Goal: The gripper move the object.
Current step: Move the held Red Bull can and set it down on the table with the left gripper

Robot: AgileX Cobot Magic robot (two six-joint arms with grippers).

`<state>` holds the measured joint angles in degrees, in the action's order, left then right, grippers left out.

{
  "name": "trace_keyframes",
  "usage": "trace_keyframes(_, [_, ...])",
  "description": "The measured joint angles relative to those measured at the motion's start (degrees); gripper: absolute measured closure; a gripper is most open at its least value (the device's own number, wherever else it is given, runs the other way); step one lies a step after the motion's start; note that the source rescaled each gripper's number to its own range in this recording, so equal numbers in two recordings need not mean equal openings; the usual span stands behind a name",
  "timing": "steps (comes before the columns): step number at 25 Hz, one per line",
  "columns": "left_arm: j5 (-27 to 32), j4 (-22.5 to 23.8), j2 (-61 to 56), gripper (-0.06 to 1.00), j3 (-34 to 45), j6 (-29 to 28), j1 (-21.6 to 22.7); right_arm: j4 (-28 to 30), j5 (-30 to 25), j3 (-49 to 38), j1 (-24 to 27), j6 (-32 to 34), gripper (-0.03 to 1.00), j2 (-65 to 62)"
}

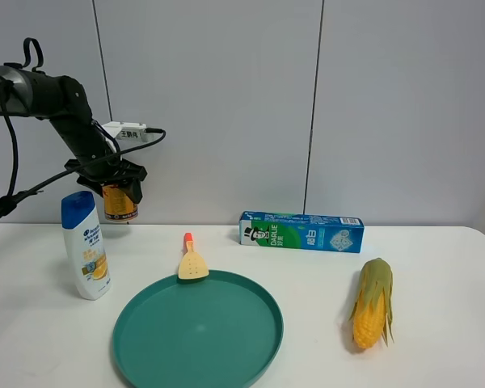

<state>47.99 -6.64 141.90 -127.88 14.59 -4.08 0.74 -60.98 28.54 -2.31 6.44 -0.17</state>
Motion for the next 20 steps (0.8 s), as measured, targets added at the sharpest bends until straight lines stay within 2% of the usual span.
trace_keyframes(20, [-4.03,0.60,4.33,0.94,0.00,2.09,0.00,0.00,0.00,0.00,0.00,0.00,-0.03,0.00])
